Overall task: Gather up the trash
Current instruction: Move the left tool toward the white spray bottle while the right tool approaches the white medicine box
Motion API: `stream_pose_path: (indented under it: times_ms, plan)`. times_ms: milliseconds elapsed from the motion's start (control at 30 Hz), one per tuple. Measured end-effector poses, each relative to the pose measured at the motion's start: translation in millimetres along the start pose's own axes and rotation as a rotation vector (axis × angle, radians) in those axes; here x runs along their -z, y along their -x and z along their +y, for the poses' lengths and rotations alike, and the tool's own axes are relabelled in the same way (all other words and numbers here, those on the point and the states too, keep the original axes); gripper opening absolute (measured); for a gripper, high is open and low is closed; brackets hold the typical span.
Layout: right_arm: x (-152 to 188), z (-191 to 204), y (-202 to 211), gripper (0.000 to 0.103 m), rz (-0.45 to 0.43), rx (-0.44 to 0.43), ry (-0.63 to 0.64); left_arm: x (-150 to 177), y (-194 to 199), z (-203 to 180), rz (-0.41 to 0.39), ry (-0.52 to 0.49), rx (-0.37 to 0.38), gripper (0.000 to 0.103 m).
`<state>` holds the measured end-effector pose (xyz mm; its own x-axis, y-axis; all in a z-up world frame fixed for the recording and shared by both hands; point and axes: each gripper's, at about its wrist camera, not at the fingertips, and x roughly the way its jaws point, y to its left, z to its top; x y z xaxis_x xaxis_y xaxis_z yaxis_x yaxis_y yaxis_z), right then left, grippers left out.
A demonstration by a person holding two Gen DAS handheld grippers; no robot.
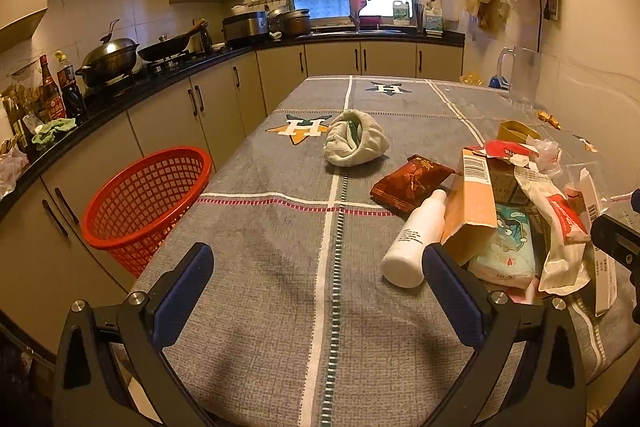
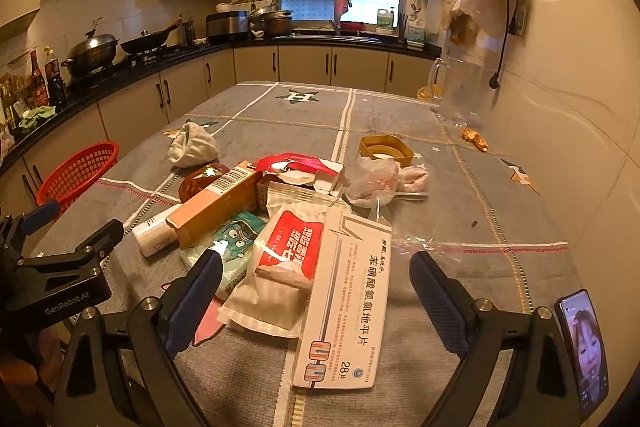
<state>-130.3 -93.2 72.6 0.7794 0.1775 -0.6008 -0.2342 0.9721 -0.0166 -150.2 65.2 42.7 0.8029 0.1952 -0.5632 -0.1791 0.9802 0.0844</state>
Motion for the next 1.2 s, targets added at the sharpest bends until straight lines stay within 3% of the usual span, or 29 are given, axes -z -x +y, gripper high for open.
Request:
stream_pose_path:
  times_ms: [300, 567, 967, 1200]
  plan:
    - [0.3, -2.9, -6.1, 0.097, 0.021, -0.029, -0.008, 1.9, -5.1, 0.4, 0.022, -0.005, -0.007, 0.103]
    - [-2.1, -22.2, -10.9, 0.097, 0.049, -0.044, -0.089, 2.1, -6.7, 0.0, 0.027, -0.007, -0.001, 0.103]
    - [-2.6, -26.5, -13.4, 0.097, 0.064, -0.049, -0.101, -1.0, -10.8, -6.2, 0.042, -0.029, 0.055, 0.103]
    - [-3.1, -33.1, -16.3, 0.097, 0.078, -0.050, -0.124, -4.5, -14.3, -10.0, 0.056, -0.045, 0.079, 0.095]
